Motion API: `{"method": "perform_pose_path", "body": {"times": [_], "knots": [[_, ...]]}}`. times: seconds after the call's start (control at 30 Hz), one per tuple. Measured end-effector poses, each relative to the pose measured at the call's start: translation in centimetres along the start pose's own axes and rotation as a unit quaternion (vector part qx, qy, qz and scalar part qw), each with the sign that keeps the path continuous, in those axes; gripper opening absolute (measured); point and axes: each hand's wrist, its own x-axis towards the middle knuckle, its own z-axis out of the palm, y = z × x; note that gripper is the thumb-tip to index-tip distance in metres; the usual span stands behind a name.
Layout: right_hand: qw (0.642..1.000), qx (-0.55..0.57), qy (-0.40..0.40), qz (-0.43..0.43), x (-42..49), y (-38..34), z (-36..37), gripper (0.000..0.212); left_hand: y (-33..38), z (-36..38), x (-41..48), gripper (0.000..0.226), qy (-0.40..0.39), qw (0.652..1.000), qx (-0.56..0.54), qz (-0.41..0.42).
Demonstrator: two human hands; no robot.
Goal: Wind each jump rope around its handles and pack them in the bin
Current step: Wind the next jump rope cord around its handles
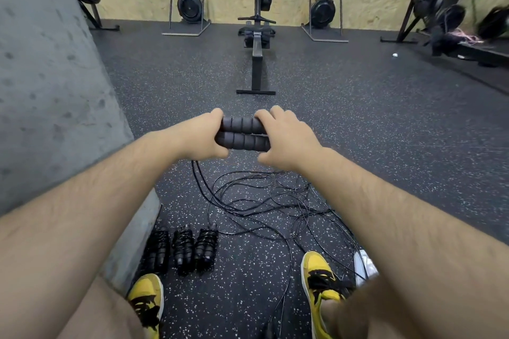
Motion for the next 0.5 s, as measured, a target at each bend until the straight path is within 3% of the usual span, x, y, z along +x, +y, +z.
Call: {"method": "perform_pose_path", "body": {"times": [0.17,0.4,0.47,0.5], "knots": [[0.996,0.088,-0.006,-0.01,0.4,-0.4,0.2,0.062,-0.1,0.2,-0.4,0.045,0.026,1.0,0.003,-0.001],[0.991,0.132,0.021,-0.029,0.4,-1.8,-1.4,0.044,1.0,0.7,-0.4,0.051,0.135,0.972,0.165,0.097],[0.969,0.243,0.039,-0.011,0.3,-2.0,-1.6,0.049,1.1,0.2,-0.2,0.043,0.149,0.97,0.163,0.106],[0.938,0.344,0.046,0.017,0.2,-1.9,-1.4,0.06,1.0,-0.2,-0.2,0.039,0.16,0.971,0.148,0.098]]}}
